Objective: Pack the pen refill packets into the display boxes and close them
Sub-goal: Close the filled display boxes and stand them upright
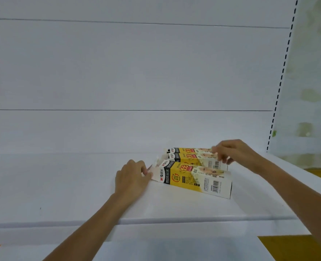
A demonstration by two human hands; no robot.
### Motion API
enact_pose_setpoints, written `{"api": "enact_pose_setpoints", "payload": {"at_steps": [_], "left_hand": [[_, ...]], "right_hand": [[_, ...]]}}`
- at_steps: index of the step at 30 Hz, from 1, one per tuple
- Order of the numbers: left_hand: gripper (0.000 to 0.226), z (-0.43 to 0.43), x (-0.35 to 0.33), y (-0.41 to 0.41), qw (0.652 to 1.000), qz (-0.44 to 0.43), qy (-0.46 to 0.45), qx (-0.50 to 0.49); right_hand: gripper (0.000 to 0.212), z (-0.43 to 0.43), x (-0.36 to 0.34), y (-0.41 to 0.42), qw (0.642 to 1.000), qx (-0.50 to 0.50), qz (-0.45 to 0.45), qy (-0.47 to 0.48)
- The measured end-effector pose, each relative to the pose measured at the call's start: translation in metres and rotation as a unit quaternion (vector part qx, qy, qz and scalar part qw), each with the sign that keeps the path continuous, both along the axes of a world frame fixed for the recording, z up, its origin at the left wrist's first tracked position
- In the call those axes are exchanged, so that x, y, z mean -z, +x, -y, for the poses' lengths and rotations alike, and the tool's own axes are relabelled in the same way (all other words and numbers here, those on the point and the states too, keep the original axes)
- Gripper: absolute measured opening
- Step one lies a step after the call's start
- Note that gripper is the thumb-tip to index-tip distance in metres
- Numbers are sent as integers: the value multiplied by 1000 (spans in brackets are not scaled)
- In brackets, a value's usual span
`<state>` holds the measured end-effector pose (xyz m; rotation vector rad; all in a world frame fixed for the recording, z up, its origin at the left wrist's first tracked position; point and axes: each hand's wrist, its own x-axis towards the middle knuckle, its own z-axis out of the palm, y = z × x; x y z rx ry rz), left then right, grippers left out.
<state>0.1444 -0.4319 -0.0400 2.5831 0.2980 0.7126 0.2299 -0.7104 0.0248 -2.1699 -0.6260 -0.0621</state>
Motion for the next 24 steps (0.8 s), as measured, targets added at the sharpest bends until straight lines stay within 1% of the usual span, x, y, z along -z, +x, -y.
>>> {"api": "enact_pose_setpoints", "payload": {"at_steps": [1, 2, 4, 5, 6, 9, 12, 15, 17, 19, 21, 24], "left_hand": [[16, -1, 1, -1, 1000, 6, -15, 10], [14, -1, 1, -2, 999, 10, -33, 38], [7, 2, 1, 0, 993, -2, -53, 109], [6, 4, 1, 1, 991, -13, -52, 125], [8, 6, 1, 4, 990, -18, -55, 126], [10, 10, 1, 10, 989, -12, -101, 108], [17, 13, 3, 14, 987, -27, -125, 94], [22, 11, 7, 16, 985, -42, -139, 96], [21, 9, 8, 16, 981, -29, -160, 103], [20, 8, 6, 15, 980, -10, -166, 112], [22, 8, 5, 14, 980, 12, -163, 115], [27, 10, -1, 10, 980, 44, -160, 114]], "right_hand": [[31, -12, 0, -2, 999, -13, -5, 35], [38, -24, 2, -3, 999, -30, -11, 16], [47, -48, 13, -2, 994, -56, -34, -93], [47, -57, 18, -1, 988, -60, -47, -133], [45, -64, 19, 0, 985, -61, -57, -150], [34, -78, 8, 0, 979, -74, -68, -180], [36, -97, 0, -1, 970, -88, -48, -221], [51, -114, 6, -2, 971, -84, -29, -224], [56, -118, 8, -1, 973, -90, -36, -209], [56, -121, 3, -1, 975, -97, -46, -196], [53, -124, 0, -3, 977, -98, -31, -188], [53, -125, -4, -9, 987, -91, -17, -134]]}}
